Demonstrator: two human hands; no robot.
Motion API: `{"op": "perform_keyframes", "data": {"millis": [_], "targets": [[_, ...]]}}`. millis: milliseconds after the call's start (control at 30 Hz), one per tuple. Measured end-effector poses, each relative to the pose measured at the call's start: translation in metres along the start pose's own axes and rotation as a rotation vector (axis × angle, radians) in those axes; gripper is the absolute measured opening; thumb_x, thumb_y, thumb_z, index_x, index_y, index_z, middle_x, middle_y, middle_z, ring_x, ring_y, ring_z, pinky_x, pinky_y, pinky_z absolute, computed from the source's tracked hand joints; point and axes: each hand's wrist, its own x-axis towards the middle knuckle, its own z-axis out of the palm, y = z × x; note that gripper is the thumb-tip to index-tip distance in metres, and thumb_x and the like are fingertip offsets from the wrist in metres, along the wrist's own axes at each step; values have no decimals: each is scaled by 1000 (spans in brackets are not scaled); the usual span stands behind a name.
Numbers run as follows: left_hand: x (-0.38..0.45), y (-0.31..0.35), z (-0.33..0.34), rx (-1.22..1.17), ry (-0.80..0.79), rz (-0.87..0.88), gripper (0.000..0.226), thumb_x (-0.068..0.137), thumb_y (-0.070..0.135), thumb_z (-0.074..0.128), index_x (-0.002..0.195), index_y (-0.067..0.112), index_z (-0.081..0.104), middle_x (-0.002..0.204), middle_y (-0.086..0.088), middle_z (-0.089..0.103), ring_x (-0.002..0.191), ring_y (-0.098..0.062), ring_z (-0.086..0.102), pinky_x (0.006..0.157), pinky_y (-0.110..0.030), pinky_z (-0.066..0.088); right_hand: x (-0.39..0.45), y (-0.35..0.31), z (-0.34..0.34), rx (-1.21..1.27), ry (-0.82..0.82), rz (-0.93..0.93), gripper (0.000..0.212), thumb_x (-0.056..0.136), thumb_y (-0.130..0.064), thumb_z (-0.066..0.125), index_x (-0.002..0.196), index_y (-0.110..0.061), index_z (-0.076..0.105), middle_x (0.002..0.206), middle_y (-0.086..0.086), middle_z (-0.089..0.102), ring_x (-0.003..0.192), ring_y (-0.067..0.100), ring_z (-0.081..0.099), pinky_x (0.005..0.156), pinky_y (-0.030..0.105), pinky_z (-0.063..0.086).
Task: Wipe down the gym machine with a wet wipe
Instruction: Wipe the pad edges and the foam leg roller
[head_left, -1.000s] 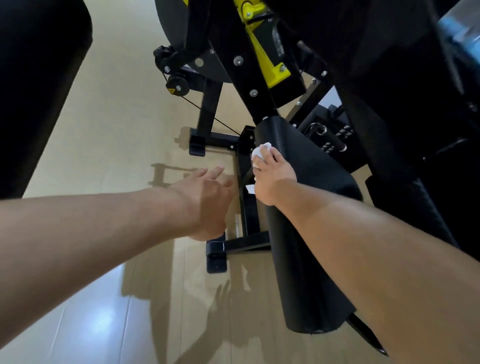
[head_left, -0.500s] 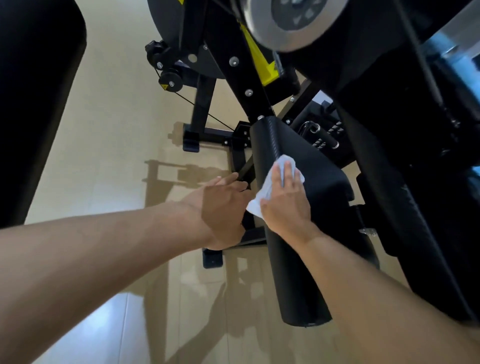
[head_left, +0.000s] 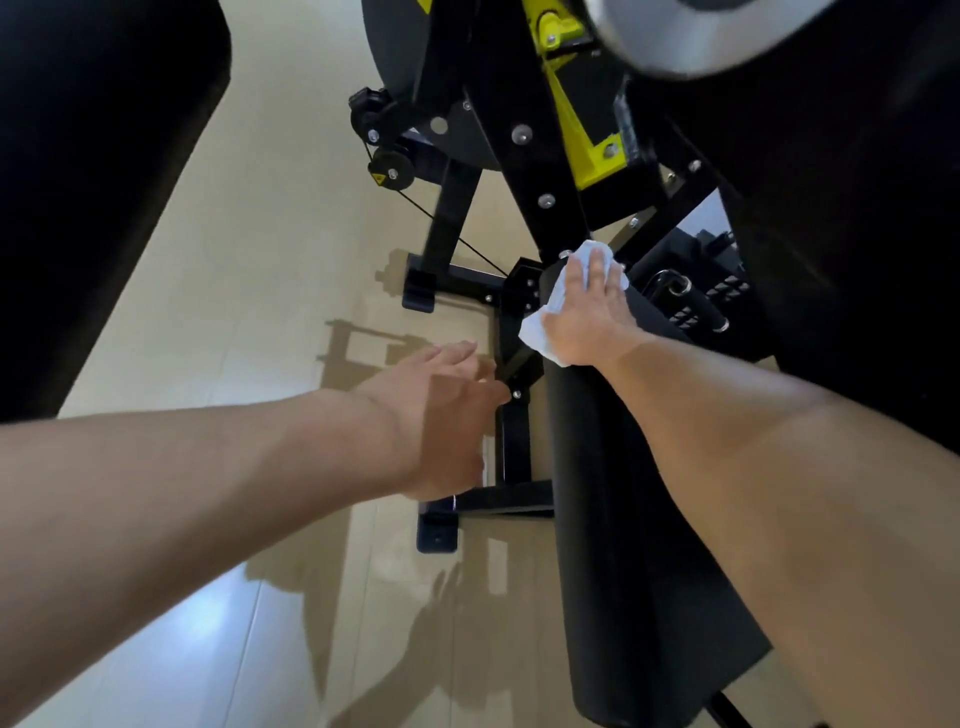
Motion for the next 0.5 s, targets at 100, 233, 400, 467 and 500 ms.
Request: {"op": "perform_keyframes", "data": {"millis": [100, 233, 400, 467, 500], "targets": [[-1, -2, -1, 19, -1, 1, 67, 97, 35, 56, 157, 24, 27, 166, -4, 22, 156, -22, 5, 128, -40, 11, 11, -5, -2, -114, 14, 16, 91, 99, -46, 46, 160, -16, -14, 167, 13, -23, 153, 40, -17, 125, 49, 0], [-2, -2, 3, 46, -37, 4, 72, 98, 37, 56, 159, 23, 22, 169, -3, 12, 157, -22, -1, 128, -41, 9, 12, -18, 2, -310, 41, 62, 94, 98, -50, 47, 160, -15, -14, 167, 14, -21, 152, 45, -14, 124, 49, 2], [-4, 0, 15, 100, -48, 22, 67, 97, 38, 57, 157, 21, 30, 169, -6, 11, 157, -22, -3, 128, -38, 4, -4, -25, 16, -576, 60, -26, 79, 103, -42, 35, 161, -10, -9, 167, 15, -19, 152, 45, -16, 126, 51, -1], [-5, 4, 19, 107, -67, 30, 67, 98, 38, 55, 157, 21, 28, 169, -5, 11, 157, -21, -5, 128, -37, 4, -17, -26, 23, -659, 49, -72, 78, 103, -42, 33, 161, -9, -8, 168, 15, -17, 152, 45, -17, 125, 52, -4], [-6, 5, 20, 113, -76, 37, 68, 98, 38, 55, 158, 22, 27, 169, -5, 12, 157, -21, -4, 128, -38, 5, -24, -26, 27, -685, 47, -96, 77, 103, -43, 33, 160, -9, -6, 168, 15, -16, 152, 44, -18, 125, 53, -5]]}}
